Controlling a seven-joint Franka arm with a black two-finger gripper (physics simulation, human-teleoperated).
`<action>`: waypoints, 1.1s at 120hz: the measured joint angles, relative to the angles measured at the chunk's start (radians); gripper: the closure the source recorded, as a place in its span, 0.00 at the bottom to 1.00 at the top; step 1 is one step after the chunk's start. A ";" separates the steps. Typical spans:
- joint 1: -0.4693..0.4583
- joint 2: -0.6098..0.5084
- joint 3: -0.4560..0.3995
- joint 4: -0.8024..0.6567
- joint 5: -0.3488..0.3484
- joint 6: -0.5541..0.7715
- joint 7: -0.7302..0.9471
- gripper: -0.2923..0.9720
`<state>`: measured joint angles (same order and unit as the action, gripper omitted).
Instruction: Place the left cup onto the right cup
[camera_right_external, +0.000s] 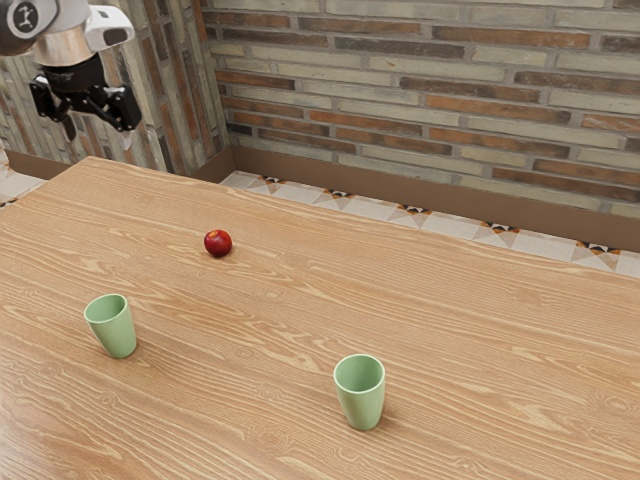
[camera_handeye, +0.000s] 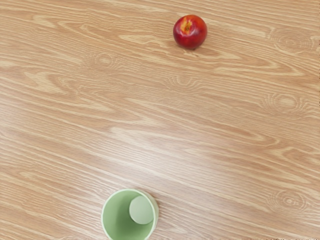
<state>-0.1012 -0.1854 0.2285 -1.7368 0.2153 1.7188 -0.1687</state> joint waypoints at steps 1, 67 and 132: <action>0.000 0.000 -0.001 0.000 0.000 0.000 0.000 0.23; 0.069 -0.127 -0.006 -0.412 -0.071 0.051 0.004 0.23; 0.144 0.038 0.001 -0.576 -0.127 0.275 -0.028 0.23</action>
<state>0.0429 -0.1473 0.2290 -2.3124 0.0883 1.9942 -0.1970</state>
